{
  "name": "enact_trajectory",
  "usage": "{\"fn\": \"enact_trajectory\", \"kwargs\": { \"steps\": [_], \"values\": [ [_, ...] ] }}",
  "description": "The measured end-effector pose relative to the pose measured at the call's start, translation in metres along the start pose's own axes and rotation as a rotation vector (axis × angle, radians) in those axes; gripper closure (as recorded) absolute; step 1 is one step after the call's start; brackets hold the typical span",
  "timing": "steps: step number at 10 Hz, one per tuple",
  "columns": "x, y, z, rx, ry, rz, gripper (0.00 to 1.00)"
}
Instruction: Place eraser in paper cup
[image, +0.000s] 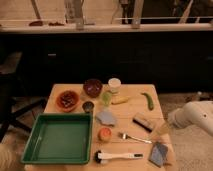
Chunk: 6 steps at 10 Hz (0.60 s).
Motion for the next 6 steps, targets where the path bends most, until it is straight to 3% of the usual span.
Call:
{"fn": "enact_trajectory", "kwargs": {
  "steps": [3, 6],
  "values": [
    [-0.013, 0.003, 0.023, -0.035, 0.006, -0.024, 0.2],
    [-0.01, 0.002, 0.022, -0.033, 0.008, -0.02, 0.2]
  ]
}}
